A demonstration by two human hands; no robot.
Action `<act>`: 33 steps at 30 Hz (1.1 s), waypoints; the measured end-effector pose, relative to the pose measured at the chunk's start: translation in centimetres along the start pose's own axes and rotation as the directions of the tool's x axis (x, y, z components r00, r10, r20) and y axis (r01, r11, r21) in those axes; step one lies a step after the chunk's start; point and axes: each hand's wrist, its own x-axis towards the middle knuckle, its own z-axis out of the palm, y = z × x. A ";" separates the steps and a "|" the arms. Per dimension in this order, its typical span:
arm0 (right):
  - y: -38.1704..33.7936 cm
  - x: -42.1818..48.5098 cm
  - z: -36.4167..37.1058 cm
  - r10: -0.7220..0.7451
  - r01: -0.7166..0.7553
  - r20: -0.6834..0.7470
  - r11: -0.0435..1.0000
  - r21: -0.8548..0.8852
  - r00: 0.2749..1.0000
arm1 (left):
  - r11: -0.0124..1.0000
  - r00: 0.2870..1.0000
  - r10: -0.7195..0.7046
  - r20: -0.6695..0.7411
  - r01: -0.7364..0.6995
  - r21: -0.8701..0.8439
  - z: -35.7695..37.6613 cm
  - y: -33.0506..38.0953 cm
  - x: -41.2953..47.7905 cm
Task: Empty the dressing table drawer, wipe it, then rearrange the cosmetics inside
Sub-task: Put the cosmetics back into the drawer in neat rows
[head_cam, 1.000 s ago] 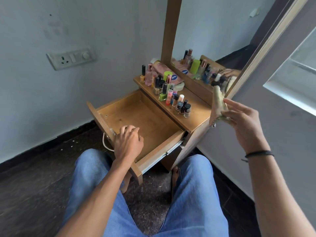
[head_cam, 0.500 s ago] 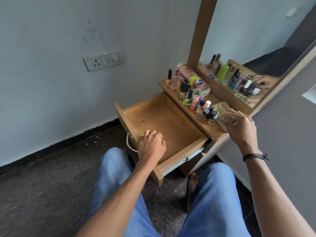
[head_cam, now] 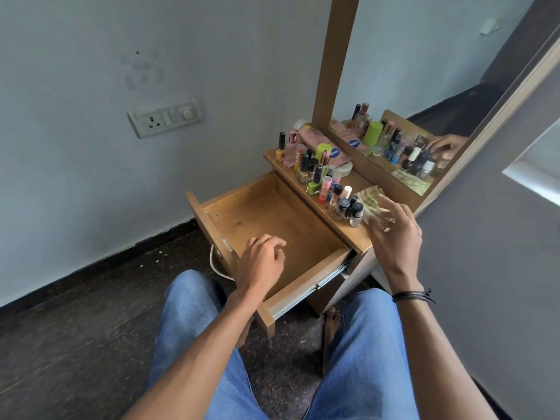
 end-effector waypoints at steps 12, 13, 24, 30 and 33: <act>0.2 0.8 2.2 0.094 -0.089 0.196 0.996 -0.031 0.976 | 0.917 0.998 0.061 0.035 -0.042 -0.396 1.6 9.5 6.3; 0.3 0.8 2.3 0.095 -0.090 0.197 0.995 -0.034 0.976 | 0.915 0.998 0.055 0.038 -0.035 -0.401 1.9 9.8 6.5; 1.3 1.1 4.0 0.117 -0.098 0.154 0.987 -0.126 0.981 | 0.929 1.000 0.027 -0.006 -0.028 -0.369 3.5 10.9 7.4; 1.2 0.7 4.0 0.109 -0.093 0.132 0.988 -0.119 0.985 | 0.927 0.999 0.047 -0.011 -0.047 -0.372 3.8 10.7 7.3; 0.9 0.2 3.6 0.105 -0.095 0.112 0.991 -0.091 0.988 | 0.924 0.999 0.050 -0.011 -0.051 -0.380 3.8 10.4 7.0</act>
